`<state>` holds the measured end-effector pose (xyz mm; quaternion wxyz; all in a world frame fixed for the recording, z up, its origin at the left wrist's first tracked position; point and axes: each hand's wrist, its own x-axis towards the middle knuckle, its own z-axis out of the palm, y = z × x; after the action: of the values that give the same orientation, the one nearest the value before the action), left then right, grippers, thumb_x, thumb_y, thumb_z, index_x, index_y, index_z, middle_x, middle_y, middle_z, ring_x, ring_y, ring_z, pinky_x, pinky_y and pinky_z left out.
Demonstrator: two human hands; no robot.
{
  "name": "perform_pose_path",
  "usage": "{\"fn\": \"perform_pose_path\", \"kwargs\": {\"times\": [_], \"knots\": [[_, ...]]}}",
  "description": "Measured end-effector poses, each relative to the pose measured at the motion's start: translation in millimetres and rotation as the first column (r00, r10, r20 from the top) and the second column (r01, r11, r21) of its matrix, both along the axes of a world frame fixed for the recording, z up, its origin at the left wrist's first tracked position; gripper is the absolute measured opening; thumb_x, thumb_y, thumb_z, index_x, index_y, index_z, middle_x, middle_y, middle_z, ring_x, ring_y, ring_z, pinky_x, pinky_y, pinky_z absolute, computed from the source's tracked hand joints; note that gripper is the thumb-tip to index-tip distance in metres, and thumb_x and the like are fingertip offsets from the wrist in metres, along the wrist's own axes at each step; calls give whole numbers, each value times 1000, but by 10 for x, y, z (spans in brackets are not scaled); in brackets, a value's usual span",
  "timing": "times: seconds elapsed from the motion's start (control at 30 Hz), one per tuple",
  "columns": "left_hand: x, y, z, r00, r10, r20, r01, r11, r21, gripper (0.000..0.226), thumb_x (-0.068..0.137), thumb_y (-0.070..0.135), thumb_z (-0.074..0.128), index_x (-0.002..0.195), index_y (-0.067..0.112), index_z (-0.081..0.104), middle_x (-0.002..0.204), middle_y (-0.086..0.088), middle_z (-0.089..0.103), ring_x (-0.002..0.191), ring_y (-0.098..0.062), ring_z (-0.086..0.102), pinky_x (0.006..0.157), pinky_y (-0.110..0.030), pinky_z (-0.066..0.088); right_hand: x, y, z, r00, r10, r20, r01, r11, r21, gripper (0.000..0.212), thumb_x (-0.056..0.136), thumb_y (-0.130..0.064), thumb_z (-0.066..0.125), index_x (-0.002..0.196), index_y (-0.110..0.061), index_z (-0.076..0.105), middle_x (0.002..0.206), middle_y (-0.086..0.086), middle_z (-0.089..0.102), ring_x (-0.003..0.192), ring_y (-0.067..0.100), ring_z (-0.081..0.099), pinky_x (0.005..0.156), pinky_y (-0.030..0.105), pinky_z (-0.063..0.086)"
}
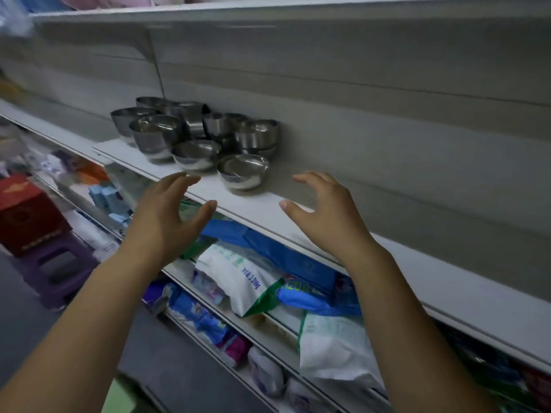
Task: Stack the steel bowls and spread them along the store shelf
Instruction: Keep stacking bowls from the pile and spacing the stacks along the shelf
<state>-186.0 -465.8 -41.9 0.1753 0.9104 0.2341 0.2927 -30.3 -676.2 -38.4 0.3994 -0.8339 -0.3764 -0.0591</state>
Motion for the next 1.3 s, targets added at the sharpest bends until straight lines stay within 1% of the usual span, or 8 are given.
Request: {"fn": "perform_pose_path", "kwargs": {"times": [0.27, 0.47, 0.67, 0.87, 1.0, 1.1, 1.2, 1.3], "knots": [[157, 795, -259, 999, 17, -36, -19, 999, -51, 61, 96, 48, 61, 147, 19, 46, 160, -7, 35, 144, -28, 38, 110, -43, 39, 184, 894, -267, 996, -26, -90, 16, 994, -110, 81, 87, -50, 73, 154, -25, 34, 155, 2, 35, 142, 23, 37, 112, 35, 38], [633, 1448, -341, 999, -8, 40, 13, 992, -125, 66, 93, 45, 67, 147, 17, 43, 151, -8, 45, 134, -25, 48, 101, -38, 44, 368, 1375, -314, 988, -107, -111, 100, 993, -70, 82, 82, -55, 75, 149, -23, 40, 147, 0, 45, 135, 23, 43, 108, 37, 44], [1048, 2037, -419, 991, -81, 108, 106, 961, -255, 76, 86, 46, 74, 148, 20, 39, 144, -5, 52, 129, -22, 52, 103, -44, 49, 473, 1738, -296, 964, -207, -168, 204, 978, -37, 117, 63, -70, 82, 156, -31, 22, 155, -4, 35, 137, 18, 45, 110, 36, 46], [1274, 2385, -502, 969, -205, 139, 239, 920, -312, 96, 79, 51, 78, 155, 19, 28, 150, 0, 51, 131, -15, 53, 105, -33, 47, 493, 1980, -284, 918, -294, -265, 313, 949, 34, 137, 54, -66, 90, 156, -48, 0, 153, -11, 43, 132, 7, 48, 97, 13, 37], [1385, 2531, -532, 937, -284, 205, 341, 871, -352, 96, 76, 48, 83, 153, 21, 32, 148, 3, 52, 129, -10, 54, 107, -31, 46, 453, 2139, -260, 923, -270, -274, 323, 931, 168, 124, 49, -63, 89, 144, -67, 10, 133, -35, 55, 112, -16, 56, 81, -3, 40], [1461, 2645, -584, 918, -320, 232, 389, 841, -377, 98, 72, 54, 83, 151, 24, 32, 148, 5, 52, 132, -11, 53, 110, -40, 46, 442, 2277, -246, 932, -255, -258, 323, 908, 267, 124, 47, -59, 87, 150, -50, 19, 110, -53, 55, 109, -21, 56, 85, -1, 43], [1485, 2679, -612, 914, -326, 241, 399, 830, -389, 104, 68, 64, 81, 151, 30, 28, 150, 7, 51, 134, -11, 52, 110, -42, 47, 439, 2440, -208, 946, -227, -231, 298, 888, 350, 106, 55, -51, 90, 139, -56, 26, 117, -43, 59, 114, -15, 57, 89, 4, 45], [1467, 2669, -622, 913, -314, 259, 396, 830, -392, 110, 64, 71, 77, 152, 34, 23, 147, 11, 54, 131, -7, 54, 106, -41, 50, 485, 2605, -200, 957, -218, -190, 279, 872, 403, 109, 62, -54, 90, 151, -38, 31, 140, -22, 54, 128, -2, 54, 105, 24, 49]]}}
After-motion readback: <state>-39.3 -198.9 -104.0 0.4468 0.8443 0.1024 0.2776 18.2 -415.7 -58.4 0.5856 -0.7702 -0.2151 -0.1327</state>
